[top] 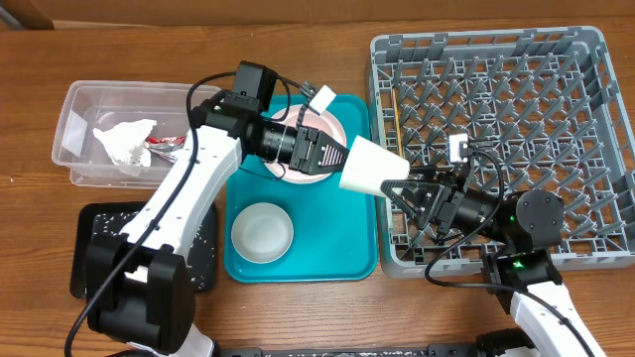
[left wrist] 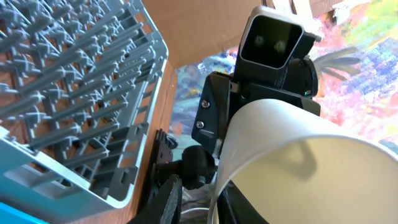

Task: Sort waste into correct bins and load items into the dishwasher
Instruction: 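Open the left gripper and carry the cup right over the grey rack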

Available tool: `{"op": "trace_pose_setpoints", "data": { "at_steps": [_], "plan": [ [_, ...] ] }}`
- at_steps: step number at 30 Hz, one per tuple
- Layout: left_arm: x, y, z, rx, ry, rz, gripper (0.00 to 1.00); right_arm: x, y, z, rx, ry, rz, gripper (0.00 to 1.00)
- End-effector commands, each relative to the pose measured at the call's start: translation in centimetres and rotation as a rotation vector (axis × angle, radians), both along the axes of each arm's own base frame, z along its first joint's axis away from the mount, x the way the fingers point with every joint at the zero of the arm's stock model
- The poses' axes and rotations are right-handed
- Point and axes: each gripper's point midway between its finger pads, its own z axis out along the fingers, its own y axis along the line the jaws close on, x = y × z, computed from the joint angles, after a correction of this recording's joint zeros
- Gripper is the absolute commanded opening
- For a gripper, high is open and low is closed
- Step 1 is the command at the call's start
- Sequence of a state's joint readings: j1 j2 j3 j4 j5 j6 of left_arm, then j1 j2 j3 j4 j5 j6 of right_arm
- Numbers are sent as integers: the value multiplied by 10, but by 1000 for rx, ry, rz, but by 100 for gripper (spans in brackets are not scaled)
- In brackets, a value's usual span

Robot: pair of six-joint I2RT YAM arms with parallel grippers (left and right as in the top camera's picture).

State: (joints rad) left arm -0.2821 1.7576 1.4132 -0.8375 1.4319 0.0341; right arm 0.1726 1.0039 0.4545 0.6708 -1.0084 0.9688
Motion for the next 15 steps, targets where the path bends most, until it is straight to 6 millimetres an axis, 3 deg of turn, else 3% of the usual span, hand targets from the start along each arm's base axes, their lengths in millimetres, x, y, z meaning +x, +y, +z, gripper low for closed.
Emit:
{"op": "trace_pose_setpoints", "data": {
  "at_steps": [1,10,15],
  "plan": [
    [19,18,2,34,-68,78,22,-4,2,11,3,-46,19,47],
    [44,52,1,45,-71,186,24,4,0,3,-20,-32,-24,45],
    [51,62,-7,93,-55,229,25,20,-6,-23,-97,0,-122,43]
  ]
}}
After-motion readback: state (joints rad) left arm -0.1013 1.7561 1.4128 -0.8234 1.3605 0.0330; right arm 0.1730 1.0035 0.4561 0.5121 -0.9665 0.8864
